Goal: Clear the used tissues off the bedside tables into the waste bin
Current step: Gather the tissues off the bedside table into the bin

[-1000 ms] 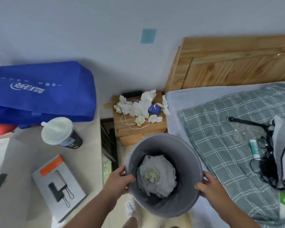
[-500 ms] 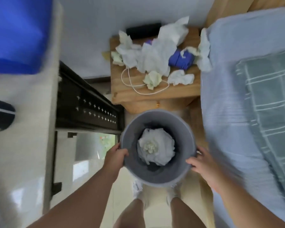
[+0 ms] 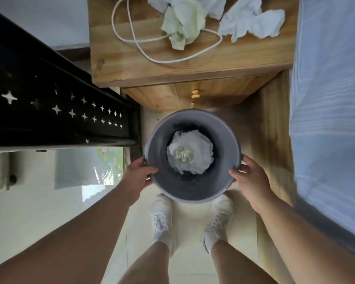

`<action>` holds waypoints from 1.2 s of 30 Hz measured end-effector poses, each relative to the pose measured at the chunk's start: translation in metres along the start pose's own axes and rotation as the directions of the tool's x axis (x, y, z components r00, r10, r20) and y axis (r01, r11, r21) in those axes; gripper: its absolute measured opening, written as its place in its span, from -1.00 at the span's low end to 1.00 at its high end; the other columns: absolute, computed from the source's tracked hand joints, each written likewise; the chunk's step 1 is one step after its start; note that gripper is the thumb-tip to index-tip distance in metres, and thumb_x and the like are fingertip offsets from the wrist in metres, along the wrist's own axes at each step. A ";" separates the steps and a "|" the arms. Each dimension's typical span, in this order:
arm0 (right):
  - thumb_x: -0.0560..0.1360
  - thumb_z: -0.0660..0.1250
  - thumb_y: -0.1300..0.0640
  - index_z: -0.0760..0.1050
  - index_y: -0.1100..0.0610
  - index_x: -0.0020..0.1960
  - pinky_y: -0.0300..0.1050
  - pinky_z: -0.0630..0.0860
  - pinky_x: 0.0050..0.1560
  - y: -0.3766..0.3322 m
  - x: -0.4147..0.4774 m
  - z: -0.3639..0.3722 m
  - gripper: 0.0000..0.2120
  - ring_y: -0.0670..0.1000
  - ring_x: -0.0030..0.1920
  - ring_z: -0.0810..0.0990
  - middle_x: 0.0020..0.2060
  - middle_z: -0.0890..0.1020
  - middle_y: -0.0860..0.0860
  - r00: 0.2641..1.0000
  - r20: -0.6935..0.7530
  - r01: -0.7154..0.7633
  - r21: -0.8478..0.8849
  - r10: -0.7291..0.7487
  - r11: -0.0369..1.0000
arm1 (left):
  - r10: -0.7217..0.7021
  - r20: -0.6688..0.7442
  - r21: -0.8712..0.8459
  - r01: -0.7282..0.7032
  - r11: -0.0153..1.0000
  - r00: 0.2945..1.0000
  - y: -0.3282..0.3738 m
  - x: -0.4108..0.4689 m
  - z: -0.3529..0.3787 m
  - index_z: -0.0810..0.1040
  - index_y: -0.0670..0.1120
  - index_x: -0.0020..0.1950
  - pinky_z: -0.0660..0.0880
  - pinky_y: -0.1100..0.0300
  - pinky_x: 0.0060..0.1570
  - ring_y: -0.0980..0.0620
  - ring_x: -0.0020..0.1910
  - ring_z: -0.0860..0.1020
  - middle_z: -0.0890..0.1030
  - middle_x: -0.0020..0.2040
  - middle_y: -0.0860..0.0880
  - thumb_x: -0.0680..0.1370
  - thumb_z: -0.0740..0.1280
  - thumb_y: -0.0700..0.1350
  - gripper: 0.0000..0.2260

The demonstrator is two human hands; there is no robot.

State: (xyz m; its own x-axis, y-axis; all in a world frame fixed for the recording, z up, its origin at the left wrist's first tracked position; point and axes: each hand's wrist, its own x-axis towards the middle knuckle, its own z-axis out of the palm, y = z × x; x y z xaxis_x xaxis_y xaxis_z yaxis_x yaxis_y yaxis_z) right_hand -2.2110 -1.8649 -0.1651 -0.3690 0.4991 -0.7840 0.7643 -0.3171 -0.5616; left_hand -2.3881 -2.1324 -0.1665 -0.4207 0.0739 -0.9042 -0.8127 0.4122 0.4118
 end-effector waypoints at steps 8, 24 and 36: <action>0.60 0.40 0.06 0.33 0.00 0.55 -0.02 0.49 0.20 -0.014 -0.026 -0.004 -0.45 0.09 0.29 0.61 0.35 0.61 0.05 0.986 -0.092 -0.147 -0.065 0.141 0.987 | 0.043 -0.096 0.111 -0.033 0.993 0.994 0.011 -0.033 0.009 0.62 0.05 0.26 0.62 0.03 0.03 -0.02 0.11 0.70 0.75 0.12 0.07 0.56 0.54 -0.15 -0.70; 0.40 0.32 -0.28 0.54 -0.25 0.17 -0.11 0.57 0.13 -0.308 -0.105 -0.075 -0.64 -0.21 0.05 0.66 0.01 0.70 -0.20 0.956 0.033 0.292 -0.243 -0.293 0.925 | 0.593 -0.060 0.580 -0.456 0.676 0.803 0.258 -0.175 0.073 0.64 0.19 0.19 0.52 0.16 -0.07 0.29 -0.04 0.61 0.65 -0.01 0.24 0.60 0.42 0.15 -0.82; 0.61 0.37 -0.02 0.23 0.03 0.62 0.14 0.56 0.19 -0.314 -0.034 -0.019 -0.36 0.17 0.38 0.45 0.43 0.47 0.09 0.806 0.133 0.418 -0.817 -0.576 0.396 | 0.737 0.247 0.865 -0.486 0.126 0.630 0.290 -0.099 0.097 0.46 0.15 0.52 0.52 -0.01 0.13 -0.11 0.38 0.45 0.51 0.43 0.00 0.61 0.41 0.14 -0.53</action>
State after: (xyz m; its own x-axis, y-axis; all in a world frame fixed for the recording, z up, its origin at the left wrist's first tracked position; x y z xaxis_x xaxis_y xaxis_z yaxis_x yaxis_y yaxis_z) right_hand -2.4286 -1.7668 0.0431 -0.8085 0.4778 -0.3436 0.5807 0.7423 -0.3343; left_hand -2.5426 -1.9321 0.0316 -0.7640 0.5744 -0.2939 0.4510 0.8012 0.3932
